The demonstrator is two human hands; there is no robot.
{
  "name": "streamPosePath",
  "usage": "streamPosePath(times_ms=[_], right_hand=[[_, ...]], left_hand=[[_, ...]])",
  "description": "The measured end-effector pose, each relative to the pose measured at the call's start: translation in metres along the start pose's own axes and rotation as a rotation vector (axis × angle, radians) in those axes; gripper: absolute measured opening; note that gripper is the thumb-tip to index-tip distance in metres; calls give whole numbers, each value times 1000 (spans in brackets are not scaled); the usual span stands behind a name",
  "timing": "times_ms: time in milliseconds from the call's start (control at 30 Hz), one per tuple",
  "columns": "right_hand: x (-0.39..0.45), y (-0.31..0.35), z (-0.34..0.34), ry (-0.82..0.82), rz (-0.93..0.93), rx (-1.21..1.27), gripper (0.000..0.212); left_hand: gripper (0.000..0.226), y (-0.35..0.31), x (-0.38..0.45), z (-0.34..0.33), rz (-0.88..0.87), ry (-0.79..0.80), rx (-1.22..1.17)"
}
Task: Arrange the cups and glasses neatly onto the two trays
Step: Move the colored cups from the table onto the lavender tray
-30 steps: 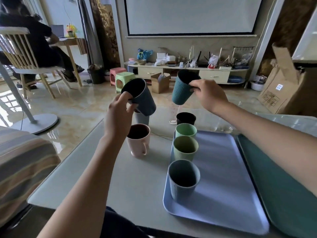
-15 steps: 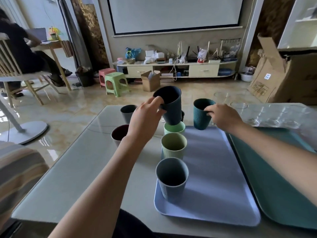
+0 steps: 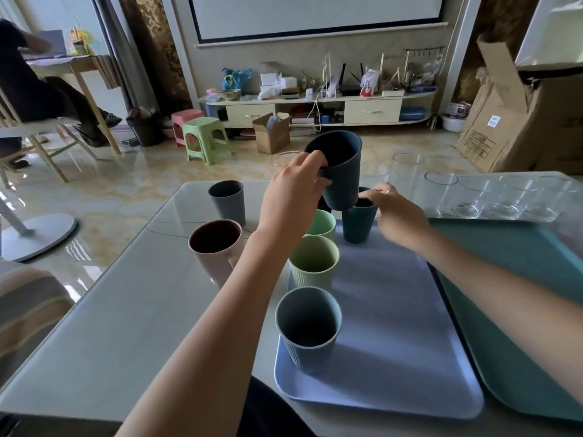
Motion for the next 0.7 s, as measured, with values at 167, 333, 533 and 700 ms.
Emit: streamPosePath(times_ms=[167,333,533,700], right_hand=[[-28,3,30,32,142,460,62],[-36,1,26,182,45,732,76],[-37,-17,5,73,-136,660,80],[-42,-20,-32,97,-203,632,75]], left_hand=[[22,-12,-2,-2,-10,78,-32],[24,-36,-10,-13,38,167,-168],[67,-17,-13,7,124,93,-217],[61,37,-47,32,273,99,-120]])
Point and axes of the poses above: each hand's wrist, its own x-axis towards the middle knuckle, its own z-axis out of the back of the hand, y = z × x, the point moved 2 cm from there along x, towards the middle knuckle, and after that the axes turned 9 degrees about -z, right-handed, at the moved point
